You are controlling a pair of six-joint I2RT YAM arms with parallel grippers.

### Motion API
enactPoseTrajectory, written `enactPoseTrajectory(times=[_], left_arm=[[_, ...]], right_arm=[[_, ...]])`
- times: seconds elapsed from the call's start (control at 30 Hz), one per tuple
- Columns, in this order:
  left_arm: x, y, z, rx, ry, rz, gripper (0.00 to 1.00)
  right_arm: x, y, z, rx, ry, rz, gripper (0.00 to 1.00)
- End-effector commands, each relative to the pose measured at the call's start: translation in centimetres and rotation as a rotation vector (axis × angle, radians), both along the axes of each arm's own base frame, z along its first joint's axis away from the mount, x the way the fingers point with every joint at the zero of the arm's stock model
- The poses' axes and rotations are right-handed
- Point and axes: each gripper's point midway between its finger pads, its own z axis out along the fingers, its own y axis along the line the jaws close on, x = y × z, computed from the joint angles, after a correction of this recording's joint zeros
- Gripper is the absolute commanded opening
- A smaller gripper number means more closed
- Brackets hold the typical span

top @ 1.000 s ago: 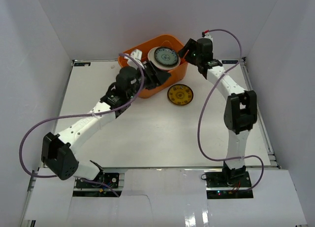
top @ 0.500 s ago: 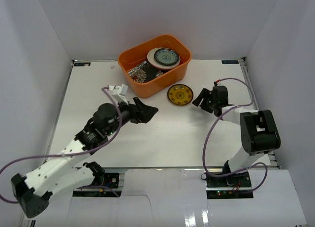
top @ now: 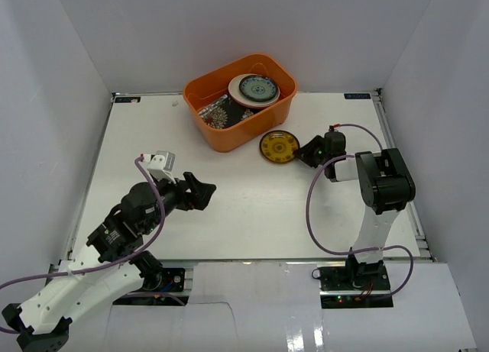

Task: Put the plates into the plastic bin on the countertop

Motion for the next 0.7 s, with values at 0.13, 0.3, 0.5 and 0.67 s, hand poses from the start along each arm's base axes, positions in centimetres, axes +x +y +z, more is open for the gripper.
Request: enactPoseTrajectory(times=[0.13,0.3,0.5,0.67], left_arm=[[0.7,1.9,0.0,0.099,-0.063,0.057,0.98],[0.5,1.5,1.3,0.084,-0.115,0.023,0.98],[0.6,2.2,2.4,0.075,-0.170,0.045,0.98],[0.8,2.5,1.2,0.094,-0.158,0.060,0.98]], right_arm=[[-0.6,-2.7,0.8,-0.038,0.006,-0.120,0.08],[-3.7,-5.6,10.6,-0.168,-0.224,-0.099,0.08],[-4.6,-4.3,24.4,-0.159,-0.489,-0.035,0.08],[-1.1,0.1,29.8,-0.092,-0.561,0.052,0.08]])
